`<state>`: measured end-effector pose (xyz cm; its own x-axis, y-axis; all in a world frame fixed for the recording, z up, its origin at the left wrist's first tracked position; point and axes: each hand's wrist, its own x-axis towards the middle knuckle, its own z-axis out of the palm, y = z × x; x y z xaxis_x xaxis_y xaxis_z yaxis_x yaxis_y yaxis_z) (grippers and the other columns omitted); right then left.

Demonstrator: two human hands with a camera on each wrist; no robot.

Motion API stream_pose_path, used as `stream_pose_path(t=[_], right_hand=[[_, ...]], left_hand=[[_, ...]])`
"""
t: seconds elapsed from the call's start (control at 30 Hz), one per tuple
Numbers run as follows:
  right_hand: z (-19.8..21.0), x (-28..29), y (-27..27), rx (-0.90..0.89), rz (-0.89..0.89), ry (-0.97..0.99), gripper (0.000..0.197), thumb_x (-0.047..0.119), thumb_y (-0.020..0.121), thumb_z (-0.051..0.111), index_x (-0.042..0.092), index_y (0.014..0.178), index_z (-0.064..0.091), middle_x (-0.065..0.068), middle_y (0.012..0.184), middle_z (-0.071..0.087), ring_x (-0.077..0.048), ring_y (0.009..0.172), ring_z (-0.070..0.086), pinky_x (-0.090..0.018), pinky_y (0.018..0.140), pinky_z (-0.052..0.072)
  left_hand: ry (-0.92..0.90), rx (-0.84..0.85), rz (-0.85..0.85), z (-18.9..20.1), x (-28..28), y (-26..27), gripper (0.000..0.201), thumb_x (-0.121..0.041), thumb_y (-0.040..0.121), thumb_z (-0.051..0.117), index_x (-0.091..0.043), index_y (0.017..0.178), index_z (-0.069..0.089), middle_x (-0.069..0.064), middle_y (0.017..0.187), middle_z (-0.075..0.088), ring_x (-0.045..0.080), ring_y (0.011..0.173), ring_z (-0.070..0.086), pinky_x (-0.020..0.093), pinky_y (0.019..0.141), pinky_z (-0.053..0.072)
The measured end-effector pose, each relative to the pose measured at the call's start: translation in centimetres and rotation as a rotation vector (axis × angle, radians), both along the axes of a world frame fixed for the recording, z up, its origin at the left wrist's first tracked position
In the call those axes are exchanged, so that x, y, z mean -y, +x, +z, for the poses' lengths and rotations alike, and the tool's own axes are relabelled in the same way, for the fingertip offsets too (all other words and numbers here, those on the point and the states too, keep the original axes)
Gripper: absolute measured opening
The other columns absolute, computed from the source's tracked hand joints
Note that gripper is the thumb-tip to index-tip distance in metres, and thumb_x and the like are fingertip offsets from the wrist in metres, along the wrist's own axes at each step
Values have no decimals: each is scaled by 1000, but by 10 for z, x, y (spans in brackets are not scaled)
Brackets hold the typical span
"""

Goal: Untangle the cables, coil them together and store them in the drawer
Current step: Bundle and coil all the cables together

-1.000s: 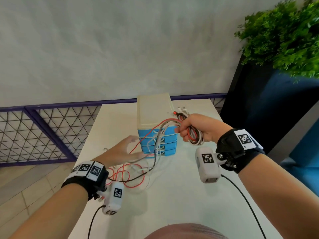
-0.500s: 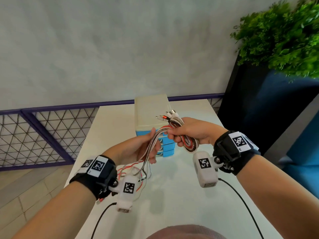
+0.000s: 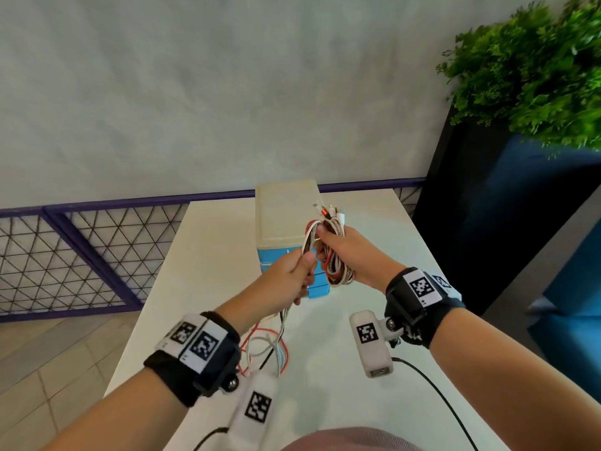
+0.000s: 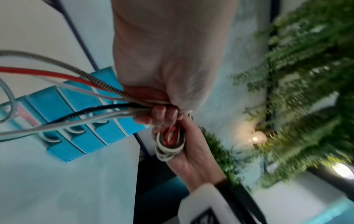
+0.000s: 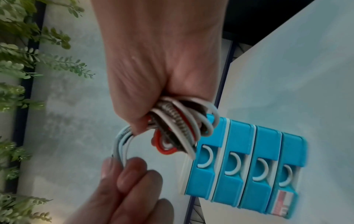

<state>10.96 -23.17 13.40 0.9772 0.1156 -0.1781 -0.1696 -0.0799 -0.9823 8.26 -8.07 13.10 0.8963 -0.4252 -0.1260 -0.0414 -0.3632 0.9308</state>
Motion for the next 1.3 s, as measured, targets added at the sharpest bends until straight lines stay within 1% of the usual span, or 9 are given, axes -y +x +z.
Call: stream_pose_path(t=[0.17, 0.37, 0.5, 0.63, 0.77, 0.9, 1.0, 1.17, 1.3], right_hand=[[-1, -3, -6, -229, 28, 448, 32, 35, 100, 44, 9, 108, 60, -6, 85, 64, -18, 75, 62, -29, 69, 52], [-3, -4, -7, -271, 74, 478, 72, 75, 69, 58, 13, 105, 61, 1, 82, 60, -12, 61, 59, -27, 62, 48], [-6, -11, -8, -222, 131, 272, 51, 56, 68, 77, 15, 94, 63, -1, 81, 60, -14, 68, 55, -31, 69, 44], [-8, -13, -10, -173, 105, 195, 20, 29, 83, 70, 11, 83, 63, -3, 73, 59, -13, 61, 56, -28, 65, 45], [-8, -9, -6, -92, -27, 131, 26, 32, 92, 61, 10, 80, 62, -2, 70, 62, -12, 58, 56, -25, 60, 48], [-3, 6, 4, -49, -181, 270, 22, 27, 96, 58, 11, 80, 57, -7, 71, 56, -15, 60, 55, -29, 58, 51], [3, 9, 6, -79, -206, 427, 21, 28, 95, 58, 13, 82, 56, -4, 72, 57, -16, 64, 58, -30, 60, 51], [11, 1, 2, -159, -77, 759, 31, 34, 97, 52, 13, 74, 53, -14, 98, 72, -28, 99, 70, -46, 87, 54], [19, -8, -2, -198, -77, 872, 33, 36, 97, 52, 14, 73, 51, -7, 74, 67, -17, 59, 66, -28, 58, 56]], left_hand=[[271, 319, 53, 10, 15, -16, 32, -37, 102, 26, -19, 114, 49, -3, 90, 60, 14, 84, 58, 20, 69, 44], [801, 484, -17, 19, 25, -19, 33, -29, 102, 29, -8, 126, 38, 7, 83, 58, 27, 76, 60, 36, 64, 44], [1049, 482, -66, 26, 39, -29, 28, -10, 94, 42, -3, 121, 44, 12, 107, 60, 32, 99, 61, 37, 69, 39], [1144, 508, -139, 27, 41, -27, 27, -11, 95, 42, -3, 117, 55, 12, 113, 62, 29, 105, 60, 33, 74, 41], [1071, 434, -238, 24, 42, -15, 25, -6, 94, 42, -2, 115, 53, 4, 78, 49, 27, 80, 56, 37, 66, 41], [832, 251, -266, 18, 34, -14, 46, -34, 103, 23, -5, 100, 60, 10, 85, 61, 21, 63, 55, 39, 74, 48], [608, 97, -284, 12, 28, -15, 47, -39, 102, 22, -13, 84, 57, 6, 72, 57, 15, 50, 51, 28, 55, 41], [485, 163, -243, -10, 23, -12, 40, -39, 100, 31, -18, 74, 54, -2, 73, 56, 15, 69, 54, 31, 72, 45], [422, 261, -209, -17, 22, -10, 37, -40, 99, 35, -12, 85, 55, 5, 83, 62, 22, 79, 58, 38, 79, 47]])
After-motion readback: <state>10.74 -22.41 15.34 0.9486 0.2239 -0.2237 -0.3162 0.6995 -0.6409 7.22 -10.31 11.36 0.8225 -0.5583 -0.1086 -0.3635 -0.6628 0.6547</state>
